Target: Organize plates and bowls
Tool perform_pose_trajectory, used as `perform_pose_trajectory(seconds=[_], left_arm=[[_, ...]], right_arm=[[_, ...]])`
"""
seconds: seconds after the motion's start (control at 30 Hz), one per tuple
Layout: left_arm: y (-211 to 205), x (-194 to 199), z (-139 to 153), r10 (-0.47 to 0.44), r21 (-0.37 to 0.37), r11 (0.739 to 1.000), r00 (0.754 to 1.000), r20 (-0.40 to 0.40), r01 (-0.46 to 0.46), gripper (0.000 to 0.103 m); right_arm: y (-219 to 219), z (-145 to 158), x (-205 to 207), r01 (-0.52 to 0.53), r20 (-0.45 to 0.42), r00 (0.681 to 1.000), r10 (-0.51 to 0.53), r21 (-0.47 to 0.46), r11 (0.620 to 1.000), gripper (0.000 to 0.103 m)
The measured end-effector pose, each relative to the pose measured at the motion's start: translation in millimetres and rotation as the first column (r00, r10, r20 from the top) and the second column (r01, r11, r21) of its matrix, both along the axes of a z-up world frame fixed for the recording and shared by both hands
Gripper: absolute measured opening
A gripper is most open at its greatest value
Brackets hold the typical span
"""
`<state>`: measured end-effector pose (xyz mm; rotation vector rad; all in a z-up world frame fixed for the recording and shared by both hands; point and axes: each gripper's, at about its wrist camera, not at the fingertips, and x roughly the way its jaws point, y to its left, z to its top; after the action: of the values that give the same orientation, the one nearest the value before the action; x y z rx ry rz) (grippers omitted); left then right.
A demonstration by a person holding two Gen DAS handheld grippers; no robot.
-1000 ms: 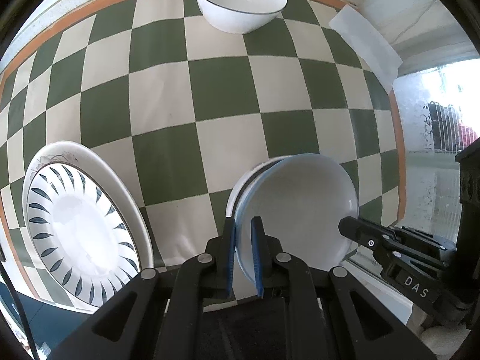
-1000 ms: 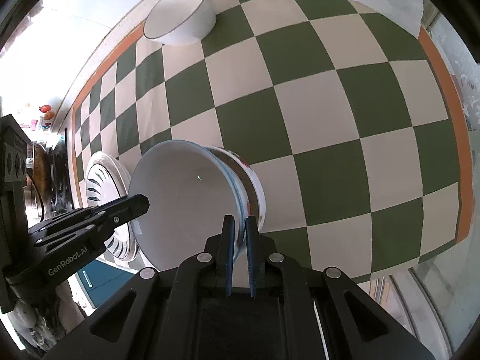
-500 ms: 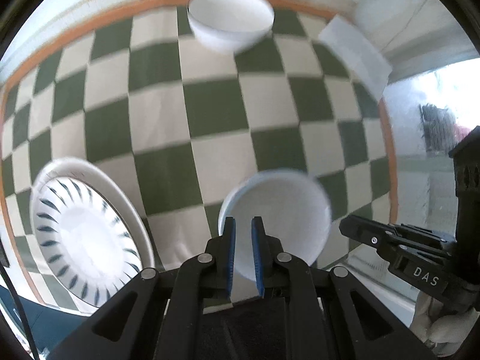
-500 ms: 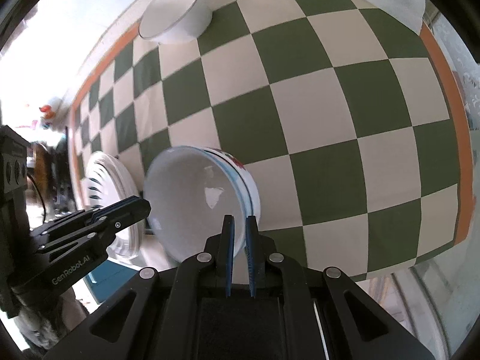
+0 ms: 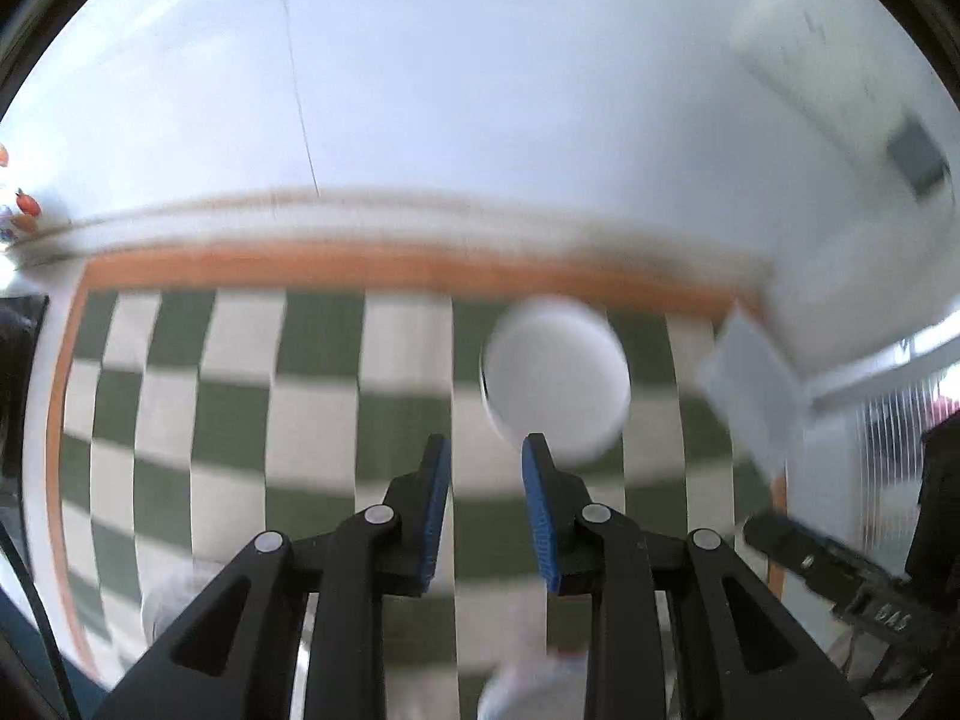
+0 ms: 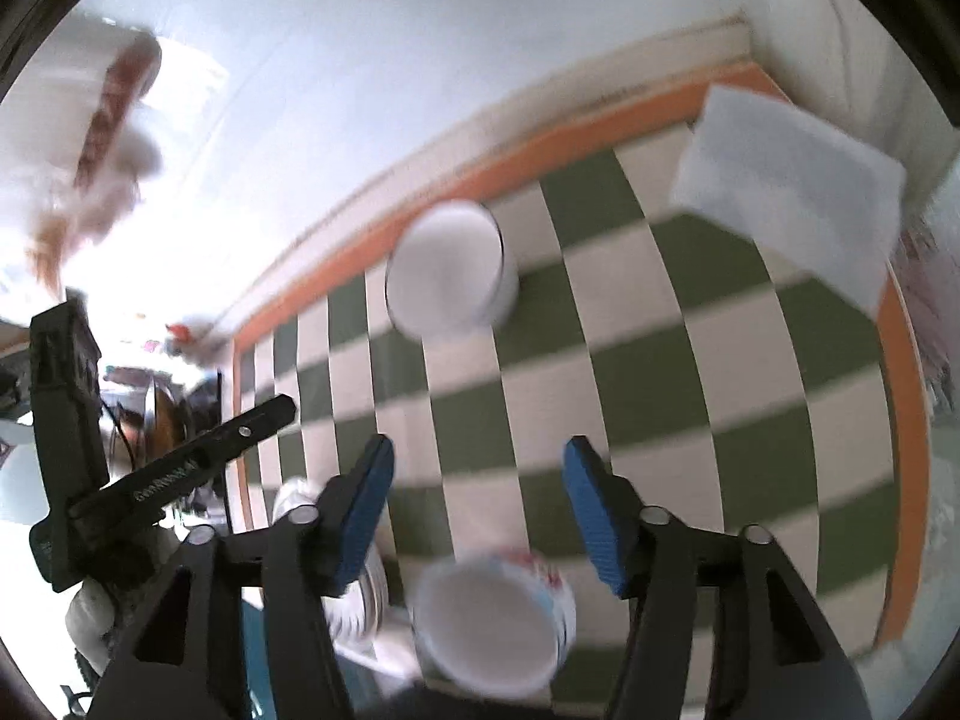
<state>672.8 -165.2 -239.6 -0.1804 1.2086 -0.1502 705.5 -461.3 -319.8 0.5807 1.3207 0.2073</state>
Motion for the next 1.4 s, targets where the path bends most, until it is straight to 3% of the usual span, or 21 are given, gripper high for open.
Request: perform_pose_trajectory(seconds=[0.07,0.17,0.23,0.37,0.57,0.8,0.87,0.93,1.1,1.4], left_arm=[[6,17,-5,0.026,0.004,1.0,1.0,0.006,-0.026,0.023],[6,40,-24,-0.012,0.01,1.0,0.996,-0.089,0.013,0.023],[6,53,-41,-0.011,-0.028,1.0,0.988,-0.153,0.007,0.023],[7,70,-80,-0.004,-0.145,0.988,0.951,-0.308,-0.043,0.023],[-1,90,-112,-0.003,-0.155,0.986,0.917,-0.4,-0.065,0.023],[-11,105,-128,-0.036,-0.145,0.989,0.903,-0.428,-0.029,0.022],[-14,107,-129,-0.048,-0.146,0.989,0.906,-0.42,-0.015,0.022],[-14,106,-131,-0.051,-0.14,0.99,0.906,-0.419,-0.009,0.018],[-18,105,-132,-0.067,-0.116,0.993,0.904,-0.423,0.019,0.009],[-31,97,-126,-0.09,-0.063,0.996,0.911,-0.403,0.071,0.009]], right_arm=[[2,-9,23,-0.021,0.007,1.0,0.022,-0.027,0.999,0.066],[3,-25,52,-0.042,-0.028,0.999,0.041,-0.032,0.999,0.066],[6,-35,68,-0.058,-0.043,0.997,0.057,-0.034,0.998,0.066],[14,-60,94,-0.091,-0.105,0.991,0.085,-0.056,0.994,0.066],[29,-93,119,-0.136,-0.186,0.976,0.117,-0.096,0.986,0.066],[42,-115,136,-0.172,-0.229,0.963,0.145,-0.103,0.98,0.062],[47,-118,139,-0.189,-0.245,0.957,0.157,-0.115,0.975,0.052],[53,-122,142,-0.209,-0.259,0.95,0.174,-0.115,0.971,0.033],[56,-129,146,-0.207,-0.274,0.949,0.159,-0.156,0.966,0.013],[57,-130,145,-0.183,-0.263,0.955,0.136,-0.165,0.969,0.01]])
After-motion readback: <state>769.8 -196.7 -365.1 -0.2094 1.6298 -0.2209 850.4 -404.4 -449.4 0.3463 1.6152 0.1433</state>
